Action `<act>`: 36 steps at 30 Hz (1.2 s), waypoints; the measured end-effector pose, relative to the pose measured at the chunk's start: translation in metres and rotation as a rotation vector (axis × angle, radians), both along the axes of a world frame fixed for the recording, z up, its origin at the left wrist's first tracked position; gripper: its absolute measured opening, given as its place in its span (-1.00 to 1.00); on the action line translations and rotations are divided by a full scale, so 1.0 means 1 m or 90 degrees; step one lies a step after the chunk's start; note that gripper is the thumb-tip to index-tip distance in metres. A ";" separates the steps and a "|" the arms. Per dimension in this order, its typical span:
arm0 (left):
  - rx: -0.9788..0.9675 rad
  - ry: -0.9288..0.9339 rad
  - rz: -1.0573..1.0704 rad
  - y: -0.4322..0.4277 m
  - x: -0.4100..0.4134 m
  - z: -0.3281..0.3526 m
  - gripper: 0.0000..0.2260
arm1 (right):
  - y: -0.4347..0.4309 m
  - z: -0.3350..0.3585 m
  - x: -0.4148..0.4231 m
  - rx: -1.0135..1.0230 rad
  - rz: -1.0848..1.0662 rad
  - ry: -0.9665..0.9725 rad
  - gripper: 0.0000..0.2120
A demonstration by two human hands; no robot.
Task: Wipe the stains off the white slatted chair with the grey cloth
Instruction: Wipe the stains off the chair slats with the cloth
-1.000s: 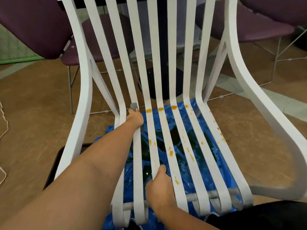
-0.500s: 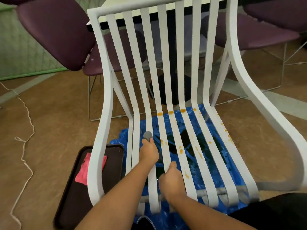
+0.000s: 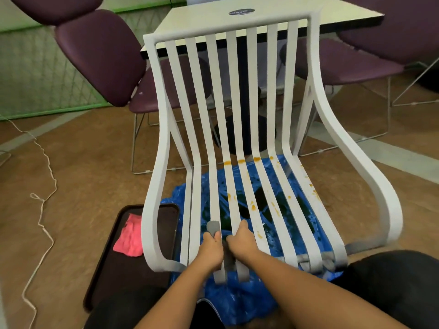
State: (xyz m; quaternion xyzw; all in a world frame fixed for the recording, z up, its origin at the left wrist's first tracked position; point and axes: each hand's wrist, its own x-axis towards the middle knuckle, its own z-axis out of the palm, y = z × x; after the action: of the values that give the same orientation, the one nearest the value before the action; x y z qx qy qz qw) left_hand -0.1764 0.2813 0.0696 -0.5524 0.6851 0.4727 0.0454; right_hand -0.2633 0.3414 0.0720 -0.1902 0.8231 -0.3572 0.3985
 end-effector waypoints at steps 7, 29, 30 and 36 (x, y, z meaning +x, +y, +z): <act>-0.067 -0.048 -0.027 0.004 0.007 0.004 -0.67 | 0.021 0.023 0.002 -0.063 0.016 -0.134 -0.49; -0.330 0.057 -0.206 0.052 -0.019 0.021 -0.76 | 0.045 0.057 -0.021 -0.134 -0.122 -0.199 -0.67; -0.318 0.060 -0.210 0.054 -0.018 0.017 -0.78 | 0.045 0.056 -0.021 -0.116 -0.116 -0.147 -0.59; -0.306 0.025 -0.289 0.037 -0.015 0.008 -0.82 | 0.040 0.055 -0.009 -0.091 -0.034 0.041 -0.63</act>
State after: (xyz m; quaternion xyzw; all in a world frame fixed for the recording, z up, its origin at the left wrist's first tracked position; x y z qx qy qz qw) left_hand -0.1916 0.3182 0.0779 -0.3712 0.8836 0.2855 0.0050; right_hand -0.2720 0.3818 0.1274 -0.2073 0.8127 -0.4194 0.3473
